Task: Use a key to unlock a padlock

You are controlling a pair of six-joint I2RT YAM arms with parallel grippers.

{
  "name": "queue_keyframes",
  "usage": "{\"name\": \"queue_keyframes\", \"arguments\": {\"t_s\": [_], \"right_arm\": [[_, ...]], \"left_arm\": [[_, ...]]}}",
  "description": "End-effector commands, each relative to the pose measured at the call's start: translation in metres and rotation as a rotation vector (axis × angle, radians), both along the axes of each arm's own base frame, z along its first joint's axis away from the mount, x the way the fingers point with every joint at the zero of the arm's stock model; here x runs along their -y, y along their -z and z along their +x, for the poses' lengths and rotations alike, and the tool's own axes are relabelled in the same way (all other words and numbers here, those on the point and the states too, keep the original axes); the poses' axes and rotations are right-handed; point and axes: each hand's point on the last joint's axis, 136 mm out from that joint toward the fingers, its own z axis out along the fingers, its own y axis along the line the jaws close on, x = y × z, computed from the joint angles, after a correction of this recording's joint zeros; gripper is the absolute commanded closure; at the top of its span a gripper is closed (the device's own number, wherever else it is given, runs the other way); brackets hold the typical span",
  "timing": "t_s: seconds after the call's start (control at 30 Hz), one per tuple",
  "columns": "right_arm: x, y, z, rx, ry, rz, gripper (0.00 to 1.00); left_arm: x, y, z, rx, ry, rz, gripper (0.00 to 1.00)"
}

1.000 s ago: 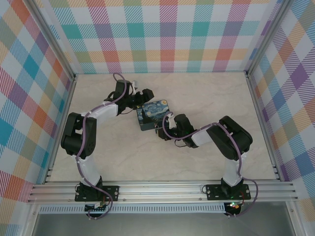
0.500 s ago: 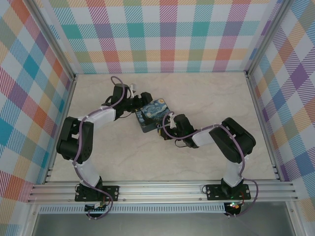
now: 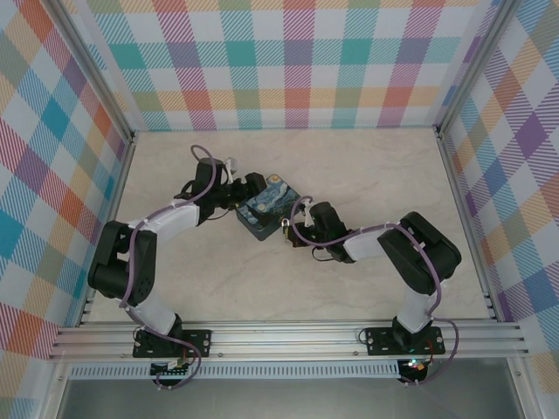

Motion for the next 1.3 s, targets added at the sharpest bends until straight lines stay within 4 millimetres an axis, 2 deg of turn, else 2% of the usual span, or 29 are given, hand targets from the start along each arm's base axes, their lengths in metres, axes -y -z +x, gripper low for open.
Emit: {"name": "queue_keyframes", "arguments": {"t_s": [0.0,0.23,0.37,0.7,0.8,1.27], "right_arm": [[0.004,-0.002,-0.003,-0.007,0.007,-0.002,0.93],[0.004,-0.001,-0.006,-0.003,-0.008,0.005,0.92],[0.004,-0.001,-0.006,-0.002,-0.008,0.005,0.92],[0.003,0.001,-0.006,-0.009,-0.007,0.008,0.92],[0.003,0.001,-0.005,-0.007,-0.007,0.009,0.92],[0.003,0.002,-0.005,-0.017,-0.001,0.008,0.92]], "left_arm": [[-0.005,-0.002,-0.013,-0.031,-0.017,0.018,0.07],[-0.007,-0.053,-0.015,0.072,-0.013,0.000,0.07],[0.000,-0.065,-0.020,0.095,0.001,-0.015,0.07],[0.054,-0.040,-0.034,0.042,0.111,-0.043,0.12],[0.065,-0.028,-0.040,0.019,0.133,-0.033,0.13],[0.067,0.015,-0.055,-0.070,0.125,0.011,0.13]]}}
